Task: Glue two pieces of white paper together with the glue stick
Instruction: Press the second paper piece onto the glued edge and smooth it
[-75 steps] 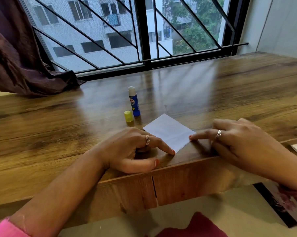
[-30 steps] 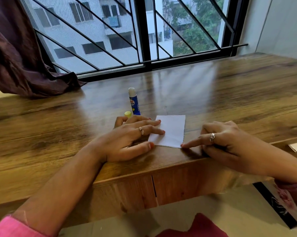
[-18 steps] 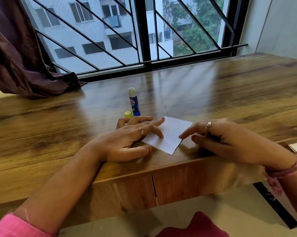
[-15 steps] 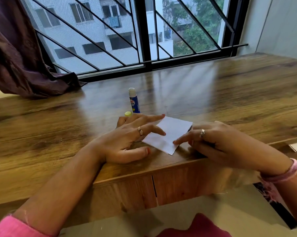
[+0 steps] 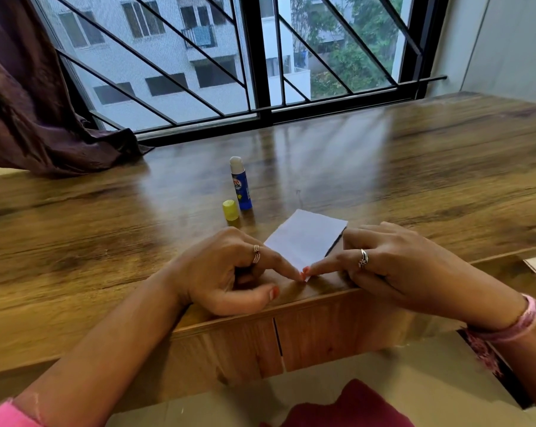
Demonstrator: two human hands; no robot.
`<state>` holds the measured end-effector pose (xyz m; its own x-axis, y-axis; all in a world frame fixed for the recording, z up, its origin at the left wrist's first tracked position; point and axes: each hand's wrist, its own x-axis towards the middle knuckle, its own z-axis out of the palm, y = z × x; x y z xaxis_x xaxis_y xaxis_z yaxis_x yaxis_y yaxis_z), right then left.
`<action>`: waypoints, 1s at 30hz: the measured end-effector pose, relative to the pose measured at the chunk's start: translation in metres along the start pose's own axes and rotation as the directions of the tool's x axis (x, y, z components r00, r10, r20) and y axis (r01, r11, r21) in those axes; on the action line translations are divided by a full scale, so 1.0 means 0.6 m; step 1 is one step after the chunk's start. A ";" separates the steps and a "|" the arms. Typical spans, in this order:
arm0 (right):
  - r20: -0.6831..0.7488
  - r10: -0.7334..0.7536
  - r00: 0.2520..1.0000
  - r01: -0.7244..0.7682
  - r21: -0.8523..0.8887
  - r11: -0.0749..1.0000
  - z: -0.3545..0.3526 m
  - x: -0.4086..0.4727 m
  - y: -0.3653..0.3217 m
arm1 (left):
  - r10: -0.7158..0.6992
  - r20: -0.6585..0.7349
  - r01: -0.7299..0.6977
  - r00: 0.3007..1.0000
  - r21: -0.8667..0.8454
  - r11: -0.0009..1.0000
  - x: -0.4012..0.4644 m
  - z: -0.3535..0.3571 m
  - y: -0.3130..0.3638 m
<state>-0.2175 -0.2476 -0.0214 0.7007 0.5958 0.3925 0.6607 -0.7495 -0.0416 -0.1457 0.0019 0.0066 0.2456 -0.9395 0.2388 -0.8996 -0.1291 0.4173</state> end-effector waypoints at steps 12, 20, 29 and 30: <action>0.068 0.109 0.992 -0.114 0.083 0.990 -0.011 0.007 -0.012 | -0.073 0.018 0.074 0.997 -0.059 0.995 -0.005 0.005 -0.008; 0.037 0.278 0.960 -0.279 0.015 0.960 -0.023 0.005 0.025 | -0.082 0.019 0.083 0.996 -0.075 0.994 -0.005 0.003 -0.009; 0.036 0.337 0.941 -0.338 0.053 0.940 -0.034 0.004 0.064 | -0.091 0.010 0.091 0.996 -0.077 0.993 -0.006 0.004 -0.008; 0.038 0.330 0.943 -0.332 0.049 0.942 -0.033 0.004 0.064 | -0.088 0.010 0.088 0.996 -0.075 0.993 -0.005 0.004 -0.008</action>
<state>-0.1957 -0.2804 -0.0040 0.8892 0.3252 0.3218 0.4029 -0.8898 -0.2142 -0.1428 0.0049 0.0015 0.3202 -0.9276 0.1924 -0.8446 -0.1875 0.5015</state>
